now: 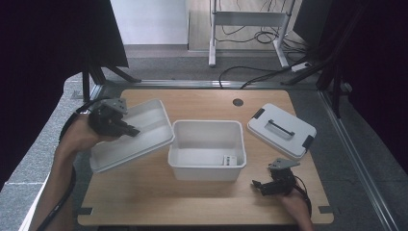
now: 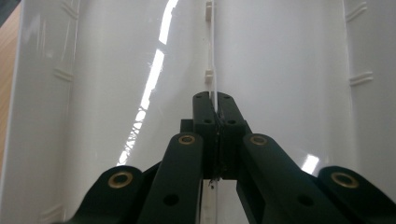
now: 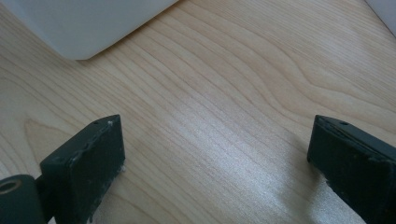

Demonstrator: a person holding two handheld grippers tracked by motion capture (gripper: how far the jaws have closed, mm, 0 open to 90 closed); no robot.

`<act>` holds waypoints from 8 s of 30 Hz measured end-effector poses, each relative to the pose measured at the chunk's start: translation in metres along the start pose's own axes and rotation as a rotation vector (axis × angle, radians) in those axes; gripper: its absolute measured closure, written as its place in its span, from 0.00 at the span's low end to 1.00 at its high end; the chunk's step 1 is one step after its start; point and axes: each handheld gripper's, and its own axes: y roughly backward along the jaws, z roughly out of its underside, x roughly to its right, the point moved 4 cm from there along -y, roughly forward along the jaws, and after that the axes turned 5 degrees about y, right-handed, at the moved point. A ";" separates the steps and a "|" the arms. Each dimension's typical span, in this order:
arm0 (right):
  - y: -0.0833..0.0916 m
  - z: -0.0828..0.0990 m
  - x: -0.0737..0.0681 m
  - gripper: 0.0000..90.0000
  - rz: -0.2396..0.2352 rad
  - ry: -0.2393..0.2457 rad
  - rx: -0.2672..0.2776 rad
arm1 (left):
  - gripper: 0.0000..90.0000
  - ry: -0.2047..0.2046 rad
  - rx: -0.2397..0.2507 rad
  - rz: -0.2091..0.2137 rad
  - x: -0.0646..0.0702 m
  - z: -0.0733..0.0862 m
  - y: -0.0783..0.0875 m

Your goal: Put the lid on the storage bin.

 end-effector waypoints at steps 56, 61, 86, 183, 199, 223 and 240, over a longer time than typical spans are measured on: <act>0.000 0.000 0.001 0.04 0.002 0.001 0.005 | 0.99 -0.351 -0.116 0.132 0.054 -0.158 -0.152; 0.000 0.000 0.001 0.04 0.002 0.000 0.005 | 0.99 -0.354 -0.142 0.127 0.053 -0.153 -0.165; 0.000 0.000 0.000 0.04 0.002 0.003 0.004 | 0.76 -0.257 -0.069 0.142 0.051 -0.149 -0.169; 0.038 -0.091 0.110 0.22 0.055 0.054 -0.099 | 0.00 0.415 0.169 -0.273 0.036 0.128 -0.164; 0.002 -0.092 0.170 0.47 0.075 0.046 -0.195 | 0.00 0.413 0.185 -0.259 0.041 0.132 -0.173; -0.004 -0.099 0.201 0.94 0.020 0.057 -0.241 | 0.00 0.405 0.184 -0.253 0.043 0.132 -0.173; 0.045 -0.124 0.177 0.94 -0.051 0.110 -0.206 | 0.00 0.406 0.185 -0.255 0.043 0.131 -0.173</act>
